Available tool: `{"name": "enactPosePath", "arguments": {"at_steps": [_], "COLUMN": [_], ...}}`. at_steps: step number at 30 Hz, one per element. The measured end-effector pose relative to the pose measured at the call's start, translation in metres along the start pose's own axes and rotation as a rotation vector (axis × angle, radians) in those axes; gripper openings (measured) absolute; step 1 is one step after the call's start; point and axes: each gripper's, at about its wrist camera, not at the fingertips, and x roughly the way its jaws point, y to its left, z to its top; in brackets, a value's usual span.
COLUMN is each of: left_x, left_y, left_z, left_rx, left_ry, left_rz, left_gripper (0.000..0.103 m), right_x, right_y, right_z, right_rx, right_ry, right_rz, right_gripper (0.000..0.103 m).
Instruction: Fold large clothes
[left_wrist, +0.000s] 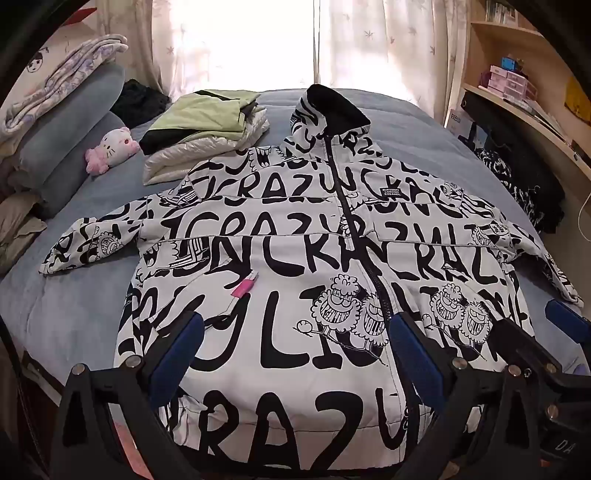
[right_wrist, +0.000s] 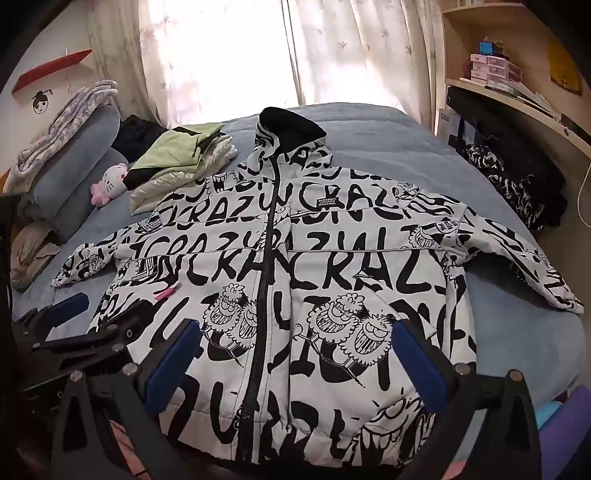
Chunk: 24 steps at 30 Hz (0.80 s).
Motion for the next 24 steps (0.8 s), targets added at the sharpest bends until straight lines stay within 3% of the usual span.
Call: {"name": "enactPosePath", "arguments": {"at_steps": [24], "left_x": [0.007], "left_y": [-0.004], "left_z": [0.001], "left_rx": [0.002], "left_ry": [0.013], "left_rz": [-0.001], "left_gripper": [0.100], "right_x": [-0.003], "right_y": [0.001], "right_z": [-0.007], "right_rx": [0.019], "right_ry": [-0.002], "right_rz": [-0.116], "right_gripper": [0.103]}}
